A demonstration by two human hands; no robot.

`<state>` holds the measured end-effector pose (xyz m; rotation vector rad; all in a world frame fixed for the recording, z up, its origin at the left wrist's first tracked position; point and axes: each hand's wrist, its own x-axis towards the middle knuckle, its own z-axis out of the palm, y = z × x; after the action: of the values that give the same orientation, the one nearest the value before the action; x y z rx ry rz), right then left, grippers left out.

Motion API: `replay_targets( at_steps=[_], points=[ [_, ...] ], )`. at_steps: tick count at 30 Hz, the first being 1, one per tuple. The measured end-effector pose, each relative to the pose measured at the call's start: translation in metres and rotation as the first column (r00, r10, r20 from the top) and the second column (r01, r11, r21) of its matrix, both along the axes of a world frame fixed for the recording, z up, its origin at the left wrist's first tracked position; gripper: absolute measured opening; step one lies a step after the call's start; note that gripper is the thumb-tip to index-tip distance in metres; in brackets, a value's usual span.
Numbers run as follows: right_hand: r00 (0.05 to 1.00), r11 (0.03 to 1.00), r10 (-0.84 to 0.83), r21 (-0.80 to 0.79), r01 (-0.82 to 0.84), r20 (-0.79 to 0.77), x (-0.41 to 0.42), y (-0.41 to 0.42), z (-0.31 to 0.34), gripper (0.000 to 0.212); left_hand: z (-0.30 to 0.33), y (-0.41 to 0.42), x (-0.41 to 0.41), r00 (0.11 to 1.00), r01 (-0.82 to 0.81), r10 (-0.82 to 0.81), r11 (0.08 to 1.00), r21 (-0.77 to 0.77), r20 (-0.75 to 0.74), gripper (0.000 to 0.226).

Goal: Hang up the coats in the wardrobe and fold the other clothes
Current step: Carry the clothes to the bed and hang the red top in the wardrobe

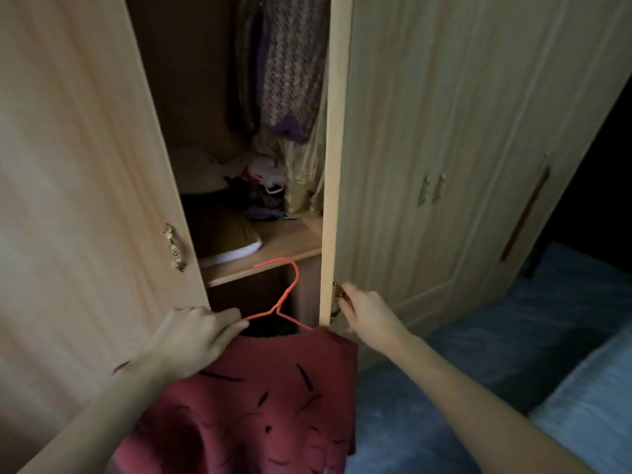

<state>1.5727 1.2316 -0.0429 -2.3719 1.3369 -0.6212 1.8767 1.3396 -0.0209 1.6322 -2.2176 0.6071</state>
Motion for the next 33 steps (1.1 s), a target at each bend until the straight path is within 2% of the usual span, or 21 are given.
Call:
replay_targets(
  at_steps=[3, 9, 13, 15, 18, 20, 23, 25, 26, 28, 29, 30, 32, 33],
  points=[
    [1.000, 0.997, -0.026, 0.067, 0.025, 0.009, -0.056, -0.010, 0.005, 0.021, 0.000, -0.012, -0.039, 0.998, 0.054, -0.055, 0.998, -0.014, -0.030, 0.046],
    [0.985, 0.978, -0.175, 0.119, 0.173, 0.005, -0.146, -0.043, 0.016, 0.033, 0.004, -0.032, -0.096, 0.973, 0.112, -0.107, 0.994, 0.013, -0.204, 0.049],
    [0.947, 0.940, -0.308, 0.124, 0.317, -0.088, -0.176, -0.066, 0.027, 0.025, 0.011, -0.034, -0.114, 0.970, 0.109, -0.108, 0.994, -0.009, -0.219, 0.045],
    [0.936, 0.939, -0.321, 0.078, 0.334, -0.143, -0.183, -0.073, 0.031, 0.020, 0.016, -0.035, -0.118, 0.972, 0.113, -0.118, 0.993, -0.040, -0.202, 0.045],
    [0.907, 0.948, -0.296, 0.021, 0.316, -0.298, -0.186, -0.074, 0.033, 0.018, 0.019, -0.041, -0.115, 0.968, 0.121, -0.127, 0.992, -0.044, -0.218, 0.046],
    [0.846, 0.950, -0.276, 0.007, 0.314, -0.456, -0.183, -0.070, 0.036, 0.029, 0.021, -0.048, -0.111, 0.970, 0.107, -0.119, 0.992, -0.065, -0.210, 0.051],
    [0.648, 0.952, -0.177, 0.037, 0.303, -0.741, -0.172, -0.053, 0.051, 0.032, 0.026, -0.057, -0.107, 0.980, 0.091, -0.105, 0.992, -0.090, -0.169, 0.058],
    [0.518, 0.946, -0.057, 0.119, 0.301, -0.854, -0.157, -0.037, 0.063, 0.033, 0.031, -0.061, -0.106, 0.981, 0.113, -0.124, 0.990, -0.084, -0.147, 0.051],
    [0.514, 0.942, 0.021, 0.189, 0.277, -0.858, -0.145, -0.028, 0.069, 0.032, 0.033, -0.062, -0.106, 0.983, 0.119, -0.129, 0.990, -0.076, -0.131, 0.047],
    [0.590, 0.939, 0.124, 0.287, 0.191, -0.798, -0.117, -0.011, 0.082, 0.031, 0.037, -0.062, -0.104, 0.985, 0.140, -0.146, 0.987, -0.075, -0.086, 0.043],
    [0.626, 0.959, 0.122, 0.253, 0.125, -0.770, -0.102, -0.004, 0.088, 0.034, 0.038, -0.063, -0.102, 0.986, 0.148, -0.153, 0.986, -0.074, -0.061, 0.042],
    [0.646, 0.988, 0.073, 0.145, 0.059, -0.759, -0.088, 0.002, 0.095, 0.036, 0.041, -0.063, -0.100, 0.987, 0.150, -0.154, 0.986, -0.073, -0.044, 0.041],
    [0.676, 0.985, -0.091, -0.164, -0.045, -0.731, -0.062, 0.003, 0.104, 0.040, 0.048, -0.061, -0.089, 0.993, 0.117, -0.118, 0.989, -0.089, -0.016, 0.040],
    [0.708, 0.964, -0.134, -0.257, -0.070, -0.694, -0.050, 0.000, 0.105, 0.043, 0.050, -0.060, -0.082, 0.996, 0.086, -0.088, 0.990, -0.110, -0.015, 0.041]
  ],
)
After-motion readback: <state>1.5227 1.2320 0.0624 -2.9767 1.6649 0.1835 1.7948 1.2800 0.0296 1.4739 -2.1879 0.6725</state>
